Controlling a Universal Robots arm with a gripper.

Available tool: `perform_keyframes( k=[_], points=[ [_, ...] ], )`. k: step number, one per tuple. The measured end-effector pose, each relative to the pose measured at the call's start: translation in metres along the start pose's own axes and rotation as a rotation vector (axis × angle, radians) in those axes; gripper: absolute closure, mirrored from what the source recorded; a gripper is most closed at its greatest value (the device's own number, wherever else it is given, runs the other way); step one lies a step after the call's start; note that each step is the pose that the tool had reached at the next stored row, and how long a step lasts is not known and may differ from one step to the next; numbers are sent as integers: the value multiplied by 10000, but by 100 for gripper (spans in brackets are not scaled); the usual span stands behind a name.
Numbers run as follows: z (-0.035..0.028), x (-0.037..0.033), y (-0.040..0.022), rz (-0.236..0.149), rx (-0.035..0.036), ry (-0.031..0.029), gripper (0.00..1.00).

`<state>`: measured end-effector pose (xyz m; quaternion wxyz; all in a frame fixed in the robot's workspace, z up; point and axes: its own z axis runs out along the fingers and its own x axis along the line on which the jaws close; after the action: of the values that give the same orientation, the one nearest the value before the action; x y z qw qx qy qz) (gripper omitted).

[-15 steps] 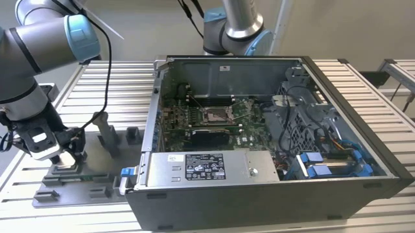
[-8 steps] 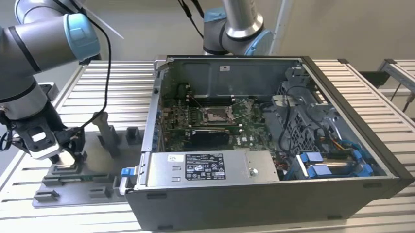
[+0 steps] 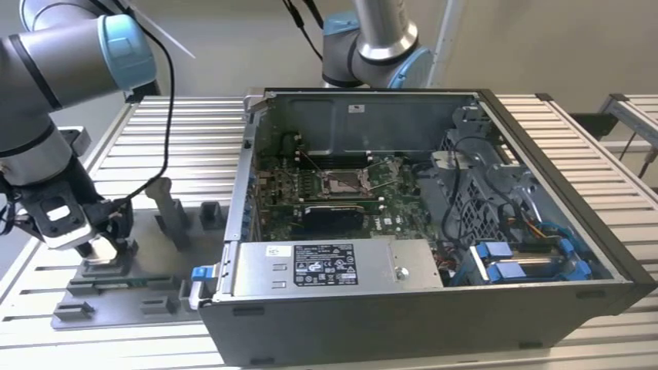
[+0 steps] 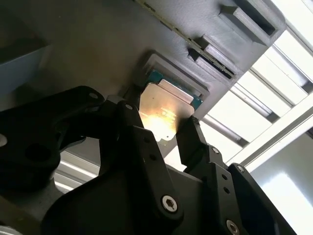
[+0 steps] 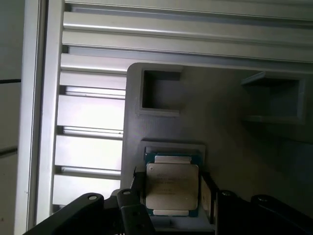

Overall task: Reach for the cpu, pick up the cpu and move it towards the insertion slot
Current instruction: 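Pick up the cpu and move it towards the insertion slot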

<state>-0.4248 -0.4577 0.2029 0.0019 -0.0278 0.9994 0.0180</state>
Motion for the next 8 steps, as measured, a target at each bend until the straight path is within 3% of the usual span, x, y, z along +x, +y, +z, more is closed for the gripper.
perform_keyframes(
  k=[8],
  points=[
    [-61, -1, 2, 0, -1, -1, 100]
  ],
)
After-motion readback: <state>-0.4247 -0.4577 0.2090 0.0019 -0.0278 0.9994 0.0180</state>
